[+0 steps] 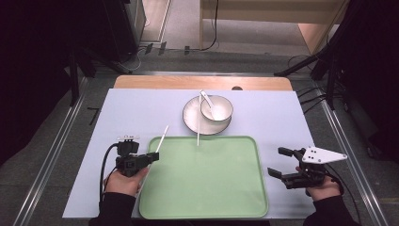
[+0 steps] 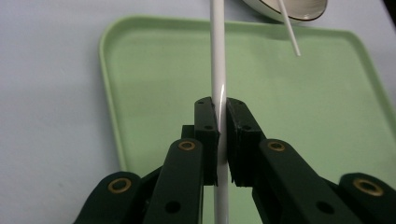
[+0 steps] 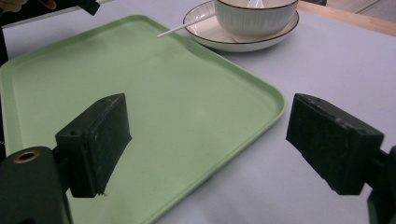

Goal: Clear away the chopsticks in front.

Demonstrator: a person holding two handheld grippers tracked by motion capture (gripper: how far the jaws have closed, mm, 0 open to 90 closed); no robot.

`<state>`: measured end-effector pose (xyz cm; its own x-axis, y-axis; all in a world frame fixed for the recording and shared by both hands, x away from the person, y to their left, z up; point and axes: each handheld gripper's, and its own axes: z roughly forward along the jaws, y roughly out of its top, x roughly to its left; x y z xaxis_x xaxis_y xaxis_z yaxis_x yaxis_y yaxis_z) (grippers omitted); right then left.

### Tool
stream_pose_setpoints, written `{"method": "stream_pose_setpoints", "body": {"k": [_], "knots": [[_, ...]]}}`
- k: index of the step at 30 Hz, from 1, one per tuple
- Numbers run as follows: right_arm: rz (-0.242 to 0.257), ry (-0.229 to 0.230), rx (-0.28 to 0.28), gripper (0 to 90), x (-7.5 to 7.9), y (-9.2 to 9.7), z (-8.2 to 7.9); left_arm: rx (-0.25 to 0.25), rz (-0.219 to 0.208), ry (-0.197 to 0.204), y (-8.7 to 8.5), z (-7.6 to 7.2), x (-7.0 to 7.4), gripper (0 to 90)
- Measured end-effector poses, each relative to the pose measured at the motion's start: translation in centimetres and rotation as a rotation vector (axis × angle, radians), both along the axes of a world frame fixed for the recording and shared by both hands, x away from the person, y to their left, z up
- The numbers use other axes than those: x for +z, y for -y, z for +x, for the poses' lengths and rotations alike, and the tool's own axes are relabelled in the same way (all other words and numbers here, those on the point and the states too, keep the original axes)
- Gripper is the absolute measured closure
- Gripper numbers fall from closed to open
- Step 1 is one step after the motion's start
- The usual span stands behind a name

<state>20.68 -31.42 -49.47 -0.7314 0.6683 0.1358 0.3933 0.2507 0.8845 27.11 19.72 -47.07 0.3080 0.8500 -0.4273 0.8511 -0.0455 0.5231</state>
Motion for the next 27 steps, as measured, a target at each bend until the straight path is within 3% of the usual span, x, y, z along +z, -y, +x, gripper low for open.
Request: {"method": "stream_pose_setpoints", "body": {"k": [4, 6, 9, 14, 17, 21, 25, 27], "knots": [[-0.001, -0.002, 0.002, 14.0, 0.0, -0.1, 0.2, 0.027, 0.003, -0.026, -0.4, -0.9, -0.7, 84.5], [-0.003, 0.001, 0.007, 14.0, 0.0, -0.2, 0.3, 0.031, 0.028, -0.036, -0.2, -1.1, -1.2, 84.4], [-0.006, 0.000, 0.013, 14.0, 0.0, -0.4, 0.4, 0.022, 0.088, -0.043, 0.1, -0.9, -2.0, 84.2], [-0.006, -0.001, 0.019, 14.0, 0.0, -0.5, 0.5, 0.018, 0.111, -0.074, 1.0, -0.2, -3.5, 84.0], [-0.005, 0.000, 0.020, 14.0, 0.0, -0.4, 0.6, 0.028, 0.103, -0.067, 1.1, 0.0, -3.5, 82.7], [-0.002, -0.001, 0.018, 14.0, 0.0, -0.4, 0.5, 0.021, 0.128, -0.056, 1.1, -0.2, -3.3, 76.9], [-0.006, -0.001, 0.019, 14.0, 0.0, -0.4, 0.5, 0.006, 0.216, -0.020, 1.4, -0.4, -3.1, 74.8], [-0.006, -0.001, 0.020, 14.0, 0.0, -0.5, 0.5, 0.012, 0.232, -0.017, 1.3, -0.4, -3.0, 73.7]]}}
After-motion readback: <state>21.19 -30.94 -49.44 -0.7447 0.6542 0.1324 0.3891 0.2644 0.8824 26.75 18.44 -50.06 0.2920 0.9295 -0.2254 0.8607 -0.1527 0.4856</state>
